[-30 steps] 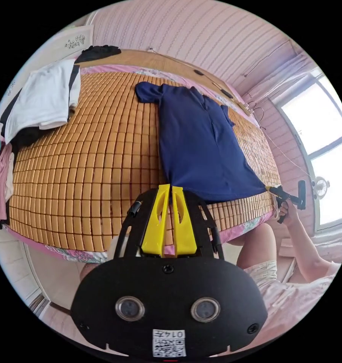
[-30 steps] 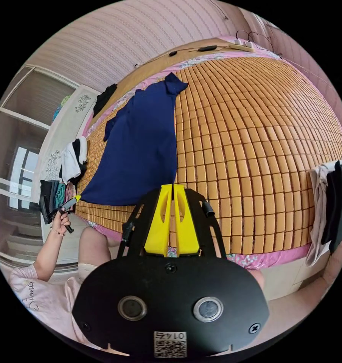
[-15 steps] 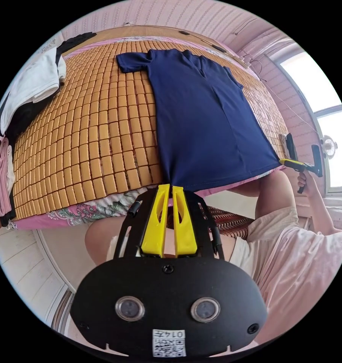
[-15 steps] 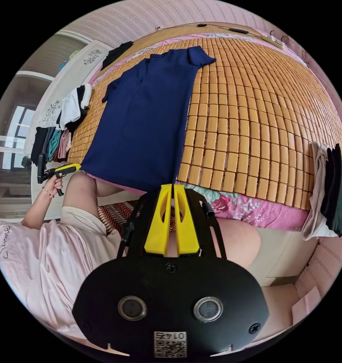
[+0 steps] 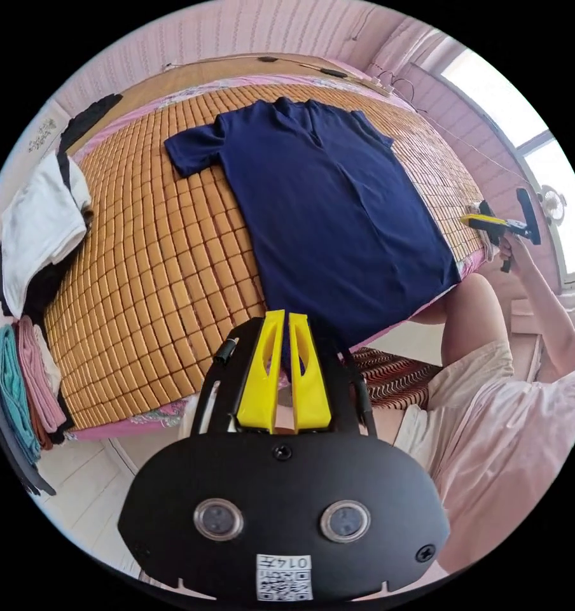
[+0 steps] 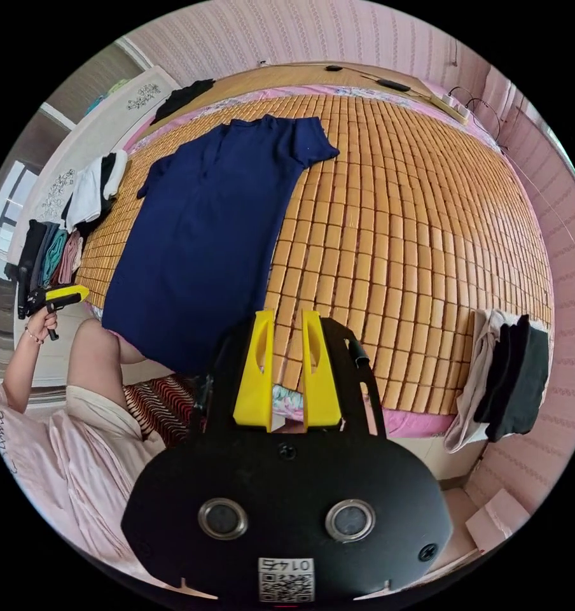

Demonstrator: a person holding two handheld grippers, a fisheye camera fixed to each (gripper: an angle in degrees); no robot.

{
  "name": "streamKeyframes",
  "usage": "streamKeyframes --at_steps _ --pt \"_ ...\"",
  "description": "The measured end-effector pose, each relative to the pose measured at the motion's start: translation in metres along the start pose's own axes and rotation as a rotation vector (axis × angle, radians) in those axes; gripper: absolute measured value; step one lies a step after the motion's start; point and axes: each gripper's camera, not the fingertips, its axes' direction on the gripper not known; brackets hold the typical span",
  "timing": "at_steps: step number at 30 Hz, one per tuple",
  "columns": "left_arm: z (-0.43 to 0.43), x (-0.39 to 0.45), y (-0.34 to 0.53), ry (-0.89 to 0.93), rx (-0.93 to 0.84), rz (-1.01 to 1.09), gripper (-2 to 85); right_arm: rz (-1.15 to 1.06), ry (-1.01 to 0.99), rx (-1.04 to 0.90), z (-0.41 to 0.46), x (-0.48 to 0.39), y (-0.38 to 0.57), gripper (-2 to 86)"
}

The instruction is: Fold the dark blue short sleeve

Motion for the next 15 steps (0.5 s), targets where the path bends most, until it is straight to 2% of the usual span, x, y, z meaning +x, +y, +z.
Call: streamKeyframes --at_steps 7,12,15 --pt "0.027 0.064 -0.186 -0.012 0.128 0.244 -0.7 0.051 0.056 0.108 0.031 0.025 -0.130 8.0" --pt "0.065 0.111 -0.298 0.003 0.184 0.320 -0.5 0.115 0.024 0.141 0.060 0.044 -0.171 8.4" --pt "0.093 0.135 -0.353 0.045 0.192 0.312 -0.1 0.117 -0.013 0.113 0.077 0.051 -0.177 4.8"
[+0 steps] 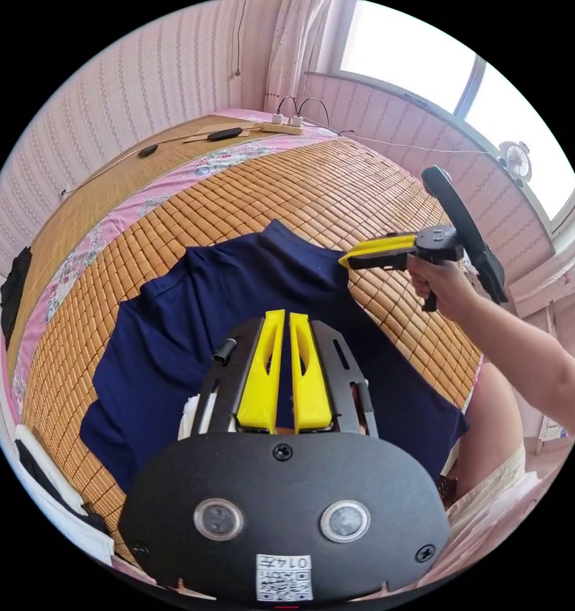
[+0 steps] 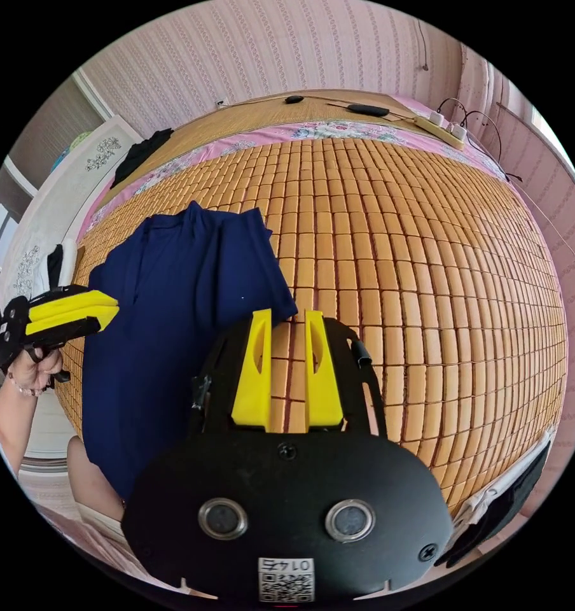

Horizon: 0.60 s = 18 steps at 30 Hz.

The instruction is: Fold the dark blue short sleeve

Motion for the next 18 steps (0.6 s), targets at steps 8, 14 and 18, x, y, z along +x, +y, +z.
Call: streamKeyframes --at_steps 8,14,18 --pt "0.083 0.019 -0.055 -0.035 -0.107 -0.003 -0.1 0.083 -0.058 0.059 -0.024 0.007 0.044 1.7" --pt "0.075 0.038 -0.073 -0.086 -0.059 0.038 -0.3 0.061 -0.016 0.071 -0.019 0.001 0.051 4.5" --pt "0.085 0.074 -0.107 -0.043 -0.043 0.128 -0.3 0.058 0.034 0.136 -0.026 -0.006 0.051 2.9"
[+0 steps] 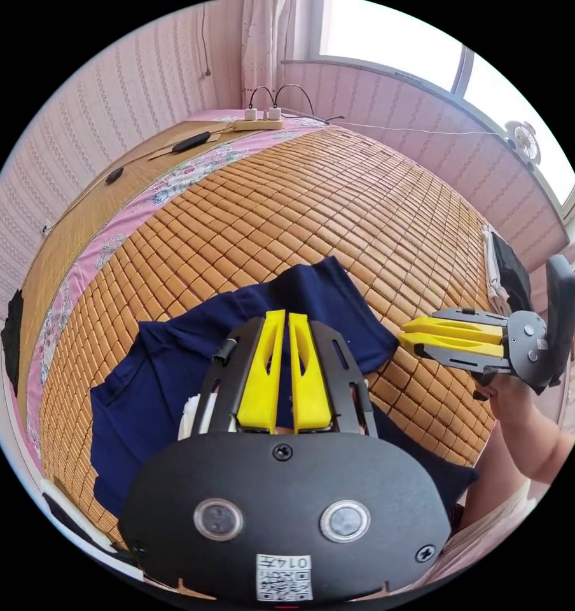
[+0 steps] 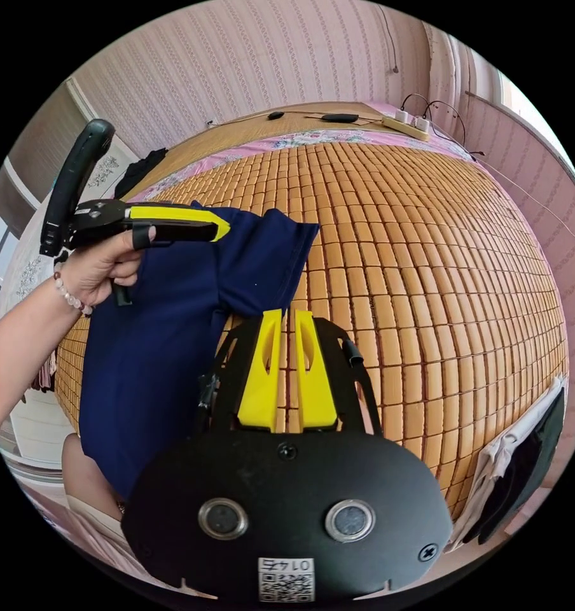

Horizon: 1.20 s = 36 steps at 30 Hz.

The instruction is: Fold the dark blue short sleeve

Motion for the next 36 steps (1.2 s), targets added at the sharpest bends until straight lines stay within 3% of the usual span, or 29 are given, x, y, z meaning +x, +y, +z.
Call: streamKeyframes --at_steps 8,11,16,23,29,36 --pt "0.045 0.030 -0.035 0.093 -0.071 0.013 -0.3 -0.039 -0.073 -0.058 0.027 -0.017 -0.011 -0.2" --pt "0.045 0.050 -0.031 0.012 -0.061 0.119 -0.1 -0.048 -0.064 -0.071 0.030 -0.024 -0.011 -0.5" --pt "0.016 0.045 -0.015 -0.055 -0.011 0.084 5.2 -0.038 -0.041 -0.044 0.032 -0.039 -0.009 -0.7" --pt "-0.048 0.035 0.043 -0.164 0.029 0.109 5.9 -0.067 -0.018 0.009 0.015 -0.071 0.003 -0.4" --pt "-0.105 -0.009 0.146 -0.154 0.054 -0.049 5.9 -0.135 -0.072 -0.014 0.007 -0.128 0.010 0.4" --pt "-0.144 -0.097 0.376 -0.197 -0.027 -0.438 5.6 -0.420 -0.131 -0.115 0.028 -0.247 -0.009 0.8"
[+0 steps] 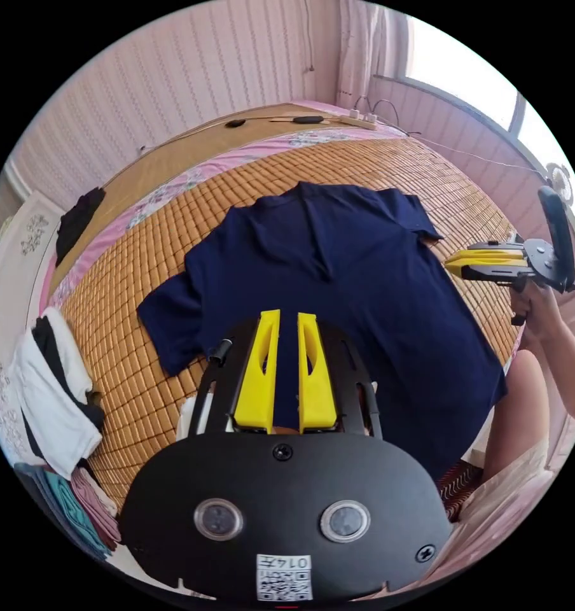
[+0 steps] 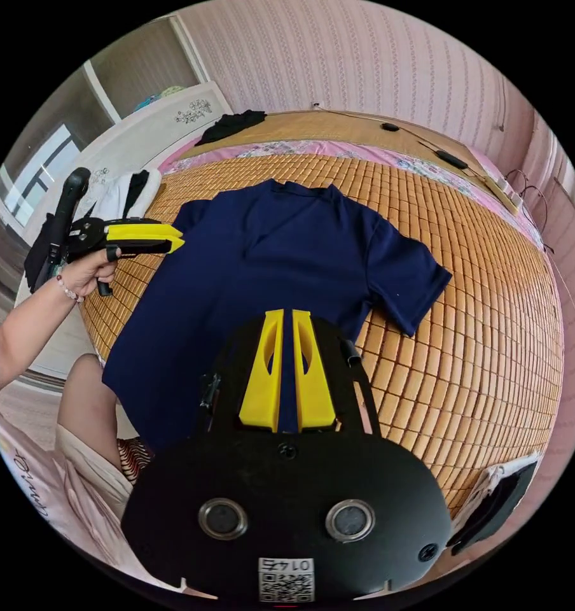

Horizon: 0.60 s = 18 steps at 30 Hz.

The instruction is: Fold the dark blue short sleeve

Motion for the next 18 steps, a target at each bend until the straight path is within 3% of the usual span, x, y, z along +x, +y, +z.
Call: streamKeyframes --at_steps 4,7,13,18 --pt "-0.001 -0.088 0.065 0.054 0.026 -0.268 4.6 -0.180 -0.042 -0.046 0.032 -0.068 -0.066 1.0" --pt "0.000 -0.124 0.081 0.087 0.081 -0.358 4.2 -0.297 -0.055 -0.073 0.061 -0.120 -0.117 1.3" --pt "0.011 -0.165 0.081 0.082 0.142 -0.434 5.4 -0.384 -0.069 -0.094 0.121 -0.201 -0.211 3.5" --pt "0.034 -0.180 0.081 0.074 0.048 -0.406 6.0 -0.389 -0.011 -0.137 0.173 -0.244 -0.263 9.8"
